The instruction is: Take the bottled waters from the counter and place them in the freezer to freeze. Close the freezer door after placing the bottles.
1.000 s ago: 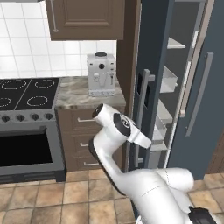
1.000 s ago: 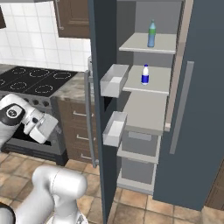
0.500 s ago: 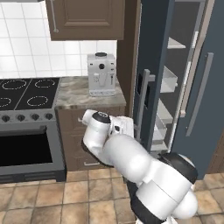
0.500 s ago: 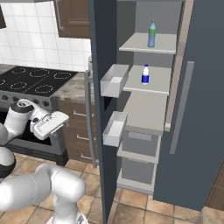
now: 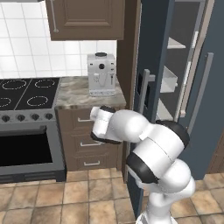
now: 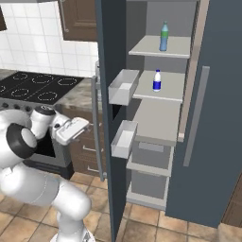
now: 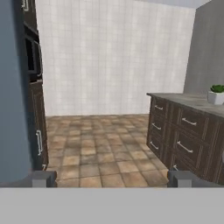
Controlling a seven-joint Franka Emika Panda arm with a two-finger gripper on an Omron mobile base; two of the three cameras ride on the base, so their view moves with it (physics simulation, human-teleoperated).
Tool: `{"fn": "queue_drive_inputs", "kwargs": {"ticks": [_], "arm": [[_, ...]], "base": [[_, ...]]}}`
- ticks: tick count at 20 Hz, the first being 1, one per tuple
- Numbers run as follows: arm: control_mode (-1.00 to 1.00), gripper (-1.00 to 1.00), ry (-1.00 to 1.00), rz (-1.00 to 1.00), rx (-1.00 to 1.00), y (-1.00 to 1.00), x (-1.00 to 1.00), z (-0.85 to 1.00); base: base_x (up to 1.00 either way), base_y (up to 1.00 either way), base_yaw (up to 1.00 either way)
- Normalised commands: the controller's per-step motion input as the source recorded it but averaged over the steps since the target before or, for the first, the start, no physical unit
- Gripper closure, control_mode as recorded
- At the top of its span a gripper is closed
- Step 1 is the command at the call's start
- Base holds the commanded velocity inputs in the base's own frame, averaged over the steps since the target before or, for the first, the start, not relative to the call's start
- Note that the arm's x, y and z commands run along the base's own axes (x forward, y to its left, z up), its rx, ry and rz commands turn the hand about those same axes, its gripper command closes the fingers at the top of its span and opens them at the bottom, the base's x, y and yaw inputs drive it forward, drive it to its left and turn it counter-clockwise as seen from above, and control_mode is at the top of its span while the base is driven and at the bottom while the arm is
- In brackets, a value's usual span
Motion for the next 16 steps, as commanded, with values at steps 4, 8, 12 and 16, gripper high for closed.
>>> {"fn": "queue_drive_inputs", "kwargs": {"ticks": [4,8,12,16], "arm": [[-1.00,-1.00,0.00,0.01,0.00,0.00,0.32,-0.03],[-1.00,-1.00,0.00,0.02,0.00,0.00,0.26,0.00],[-1.00,-1.00,0.00,0.03,0.00,0.07,0.19,0.00],[-1.00,-1.00,0.00,0.05,0.00,0.38,0.06,-0.04]], "base": [[0.00,0.00,0.00],[0.00,0.00,0.00],[0.00,0.00,0.00],[0.00,0.00,0.00]]}}
